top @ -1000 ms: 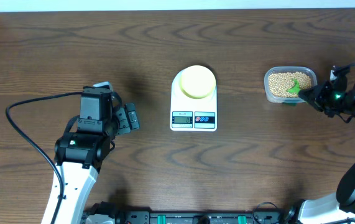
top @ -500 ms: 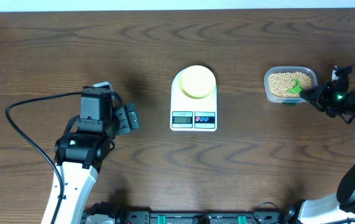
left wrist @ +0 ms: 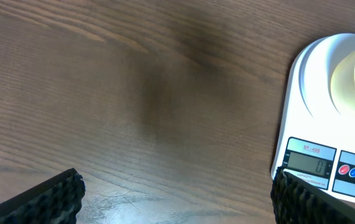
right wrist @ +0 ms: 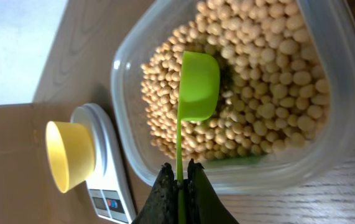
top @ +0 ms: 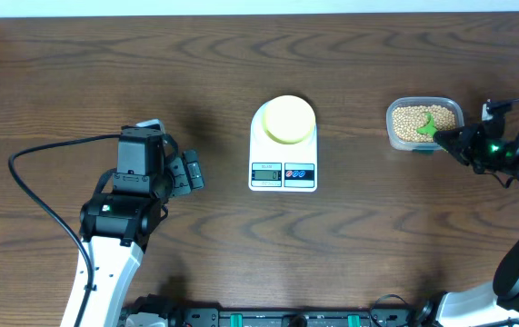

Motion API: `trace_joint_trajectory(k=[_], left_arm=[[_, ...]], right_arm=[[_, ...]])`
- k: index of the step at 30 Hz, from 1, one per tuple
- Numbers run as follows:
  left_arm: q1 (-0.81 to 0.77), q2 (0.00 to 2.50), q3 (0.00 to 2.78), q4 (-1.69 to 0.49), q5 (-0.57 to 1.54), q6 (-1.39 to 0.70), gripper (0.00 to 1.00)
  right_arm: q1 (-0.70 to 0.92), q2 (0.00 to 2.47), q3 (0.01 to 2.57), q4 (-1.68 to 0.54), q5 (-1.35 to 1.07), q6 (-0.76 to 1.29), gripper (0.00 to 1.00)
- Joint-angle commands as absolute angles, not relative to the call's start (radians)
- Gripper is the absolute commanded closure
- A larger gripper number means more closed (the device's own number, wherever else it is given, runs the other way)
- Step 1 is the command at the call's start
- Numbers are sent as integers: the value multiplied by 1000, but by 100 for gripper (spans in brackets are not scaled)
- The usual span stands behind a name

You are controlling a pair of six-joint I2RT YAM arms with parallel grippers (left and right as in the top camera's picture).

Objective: Scoop item into bowl and weigh 50g on scale
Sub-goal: 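Dip the scoop into the soybeans and drag it through them, then lift the filled scoop up out of the soybean tub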

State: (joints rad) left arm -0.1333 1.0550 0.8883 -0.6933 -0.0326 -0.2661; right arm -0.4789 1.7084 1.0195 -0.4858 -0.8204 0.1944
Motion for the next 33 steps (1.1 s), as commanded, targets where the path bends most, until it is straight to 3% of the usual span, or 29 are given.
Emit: trace_joint_trajectory(k=[1,33], left_arm=[[-129,1058,890,-696,-46,-268,2],[-129,1058,890,-696,-46,-268,2]], right_arm=[[-501,1721,1013,-481,-879,211,99],[-627,1721,1013,-488,-1165,205,99]])
